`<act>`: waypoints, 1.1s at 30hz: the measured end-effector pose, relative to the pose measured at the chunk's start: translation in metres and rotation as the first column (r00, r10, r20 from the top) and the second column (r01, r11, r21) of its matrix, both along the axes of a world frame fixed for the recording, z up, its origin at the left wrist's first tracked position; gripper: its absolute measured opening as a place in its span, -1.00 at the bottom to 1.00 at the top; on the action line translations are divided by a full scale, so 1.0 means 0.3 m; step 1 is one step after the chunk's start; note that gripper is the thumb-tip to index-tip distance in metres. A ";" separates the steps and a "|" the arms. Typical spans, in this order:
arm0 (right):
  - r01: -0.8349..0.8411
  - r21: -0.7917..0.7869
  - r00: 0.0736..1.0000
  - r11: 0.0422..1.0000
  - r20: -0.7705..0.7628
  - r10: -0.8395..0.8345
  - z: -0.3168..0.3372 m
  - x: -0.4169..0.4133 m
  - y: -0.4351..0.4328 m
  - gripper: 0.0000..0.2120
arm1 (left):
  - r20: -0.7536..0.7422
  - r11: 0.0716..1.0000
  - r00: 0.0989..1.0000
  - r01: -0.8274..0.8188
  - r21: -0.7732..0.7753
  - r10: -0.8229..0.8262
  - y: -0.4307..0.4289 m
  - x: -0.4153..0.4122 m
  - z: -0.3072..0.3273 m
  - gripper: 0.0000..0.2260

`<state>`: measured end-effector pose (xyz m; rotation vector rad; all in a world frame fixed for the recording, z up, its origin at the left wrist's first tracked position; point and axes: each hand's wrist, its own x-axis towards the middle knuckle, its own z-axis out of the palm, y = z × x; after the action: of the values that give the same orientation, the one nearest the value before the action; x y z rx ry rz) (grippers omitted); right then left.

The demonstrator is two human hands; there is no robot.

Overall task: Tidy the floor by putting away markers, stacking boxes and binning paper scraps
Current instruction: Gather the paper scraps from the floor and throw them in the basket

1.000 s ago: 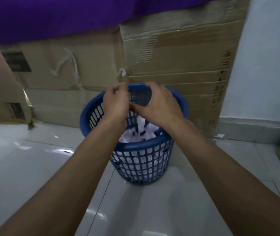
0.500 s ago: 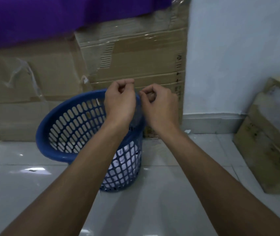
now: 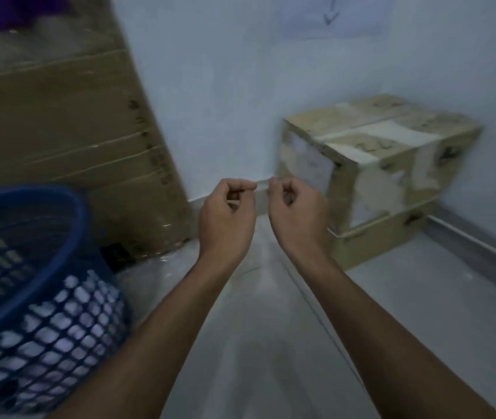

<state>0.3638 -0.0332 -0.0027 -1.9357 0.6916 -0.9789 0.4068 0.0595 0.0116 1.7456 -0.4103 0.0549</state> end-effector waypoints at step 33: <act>0.864 -0.125 0.294 0.487 -0.659 -0.692 -0.783 -1.990 -0.119 -0.40 | -0.091 -0.188 -0.165 0.809 0.557 -0.982 -0.317 -1.437 -0.776 -0.48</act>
<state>-0.2332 -0.0689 -0.2378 -1.5973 2.2666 -0.6343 -0.0244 -0.0357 -0.2213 1.3005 -2.2357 -0.9464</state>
